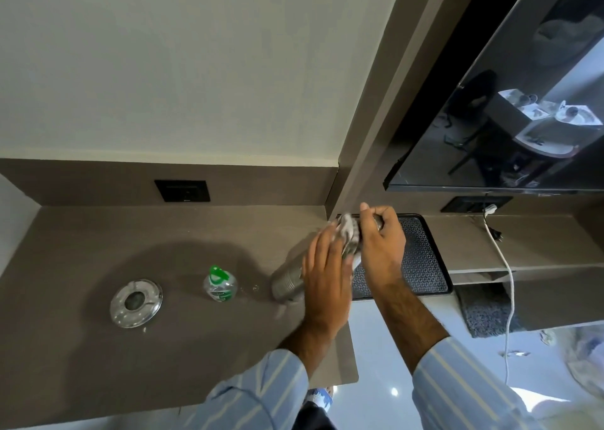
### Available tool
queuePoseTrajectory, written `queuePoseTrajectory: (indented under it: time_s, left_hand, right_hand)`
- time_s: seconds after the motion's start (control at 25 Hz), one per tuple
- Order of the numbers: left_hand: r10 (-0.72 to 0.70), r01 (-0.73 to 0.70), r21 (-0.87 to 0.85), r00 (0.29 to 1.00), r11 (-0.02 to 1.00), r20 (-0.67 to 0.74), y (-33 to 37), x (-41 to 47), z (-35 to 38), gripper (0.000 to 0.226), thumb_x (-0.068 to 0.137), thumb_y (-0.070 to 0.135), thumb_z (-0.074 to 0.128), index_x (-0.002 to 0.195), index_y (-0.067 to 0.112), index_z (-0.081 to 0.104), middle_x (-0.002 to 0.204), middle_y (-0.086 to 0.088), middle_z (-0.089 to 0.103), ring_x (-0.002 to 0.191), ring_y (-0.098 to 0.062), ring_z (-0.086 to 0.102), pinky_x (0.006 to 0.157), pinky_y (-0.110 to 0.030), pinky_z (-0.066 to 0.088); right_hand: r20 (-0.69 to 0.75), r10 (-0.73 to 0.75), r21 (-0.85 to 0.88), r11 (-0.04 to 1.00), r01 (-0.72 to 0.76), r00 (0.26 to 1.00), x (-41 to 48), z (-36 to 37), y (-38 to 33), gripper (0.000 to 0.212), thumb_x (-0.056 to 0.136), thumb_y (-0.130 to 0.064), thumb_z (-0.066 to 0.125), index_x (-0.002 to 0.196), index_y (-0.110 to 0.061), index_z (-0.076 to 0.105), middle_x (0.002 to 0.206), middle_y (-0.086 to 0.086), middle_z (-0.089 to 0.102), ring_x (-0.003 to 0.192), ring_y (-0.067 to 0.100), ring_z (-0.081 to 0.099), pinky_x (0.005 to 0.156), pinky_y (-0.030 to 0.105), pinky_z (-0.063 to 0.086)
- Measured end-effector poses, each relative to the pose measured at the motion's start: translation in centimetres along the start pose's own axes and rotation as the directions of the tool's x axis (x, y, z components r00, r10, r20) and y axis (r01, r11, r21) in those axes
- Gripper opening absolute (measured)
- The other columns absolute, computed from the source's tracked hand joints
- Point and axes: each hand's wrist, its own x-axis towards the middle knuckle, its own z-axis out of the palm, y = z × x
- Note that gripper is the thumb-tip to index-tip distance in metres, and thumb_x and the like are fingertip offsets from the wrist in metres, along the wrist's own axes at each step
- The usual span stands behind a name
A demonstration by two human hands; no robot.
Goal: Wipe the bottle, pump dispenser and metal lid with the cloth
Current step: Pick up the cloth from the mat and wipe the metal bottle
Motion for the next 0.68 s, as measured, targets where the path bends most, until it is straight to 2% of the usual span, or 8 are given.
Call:
queuePoseTrajectory:
  time_s: [0.12,0.2,0.24,0.32,0.4,0.44,0.6,0.68]
  left_hand:
    - [-0.257,0.254,-0.065,0.965,0.965,-0.044,-3.1,-0.9,-0.7,0.043,0.106,0.021,0.044,0.143,0.0,0.051,0.146,-0.022,0.055,0.137,-0.039,0.05,0.116,-0.05,0.039]
    - [-0.357,0.343,-0.155,0.931,0.927,-0.076,-2.1,0.3,-0.3,0.041,0.106,0.015,0.044,0.145,0.005,0.049,0.148,-0.019,0.054,0.137,-0.035,0.05,0.115,-0.049,0.042]
    - [-0.314,0.3,-0.159,0.947,0.941,-0.073,-0.7,0.7,0.2,0.043,0.107,0.021,0.037,0.149,0.013,0.044,0.152,-0.013,0.05,0.142,-0.03,0.045,0.119,-0.046,0.038]
    - [-0.069,0.067,-0.039,0.995,0.997,-0.069,1.3,0.6,1.5,0.044,0.11,0.034,0.024,0.152,0.024,0.035,0.16,-0.004,0.042,0.152,-0.023,0.031,0.125,-0.04,0.024]
    - [0.068,-0.068,0.039,0.998,0.997,-0.016,0.4,-0.5,1.5,0.047,0.109,0.032,0.029,0.155,0.022,0.03,0.165,-0.003,0.035,0.156,-0.023,0.023,0.127,-0.041,0.017]
    - [0.037,-0.037,0.038,0.999,0.999,-0.002,-0.8,-0.9,1.0,0.05,0.107,0.028,0.032,0.156,0.019,0.029,0.166,-0.005,0.033,0.156,-0.024,0.022,0.127,-0.044,0.017]
    - [-0.357,0.349,-0.149,0.933,0.925,-0.033,-3.0,-0.7,-0.2,0.046,0.108,0.017,0.039,0.152,0.005,0.04,0.159,-0.017,0.041,0.152,-0.034,0.031,0.126,-0.047,0.025]
    - [-0.231,0.225,-0.143,0.973,0.964,-0.023,-0.8,0.5,0.3,0.05,0.11,0.038,0.021,0.157,0.022,0.03,0.165,-0.007,0.034,0.156,-0.023,0.02,0.128,-0.032,0.013]
  right_hand:
    - [-0.025,0.057,0.025,0.998,-0.056,0.998,0.2,-0.6,0.3,0.019,0.097,-0.038,0.065,0.083,-0.026,0.061,0.092,0.005,0.069,0.08,0.011,0.059,0.075,0.027,0.05]
    - [-0.021,0.065,0.026,0.998,-0.064,0.998,0.2,-0.6,0.2,0.019,0.097,-0.04,0.065,0.085,-0.025,0.061,0.093,0.007,0.068,0.08,0.012,0.059,0.076,0.029,0.051]
    - [-0.013,0.056,0.019,0.998,-0.056,0.998,0.2,-0.4,0.0,0.02,0.097,-0.041,0.065,0.085,-0.026,0.06,0.091,0.004,0.067,0.08,0.013,0.059,0.076,0.031,0.052]
    - [0.002,0.025,-0.016,1.0,-0.025,1.0,0.2,0.1,-0.4,0.019,0.097,-0.042,0.065,0.085,-0.028,0.059,0.092,0.003,0.069,0.081,0.018,0.063,0.078,0.036,0.054]
    - [-0.006,0.013,-0.041,0.999,-0.013,1.0,0.2,0.1,-0.5,0.019,0.097,-0.043,0.064,0.085,-0.029,0.059,0.093,0.004,0.07,0.082,0.017,0.063,0.079,0.037,0.054]
    - [-0.017,0.022,-0.043,0.999,-0.023,1.0,0.2,-0.1,-0.3,0.02,0.097,-0.044,0.064,0.085,-0.029,0.059,0.092,0.003,0.069,0.082,0.015,0.062,0.079,0.036,0.053]
    - [-0.018,0.057,-0.04,0.998,-0.057,0.998,0.4,-0.7,0.0,0.021,0.097,-0.046,0.063,0.089,-0.027,0.06,0.101,0.007,0.069,0.087,0.017,0.062,0.078,0.031,0.053]
    - [-0.01,0.025,-0.066,0.998,-0.026,1.0,0.6,-0.2,-0.4,0.023,0.097,-0.046,0.063,0.091,-0.024,0.061,0.101,0.008,0.07,0.089,0.021,0.065,0.079,0.033,0.054]
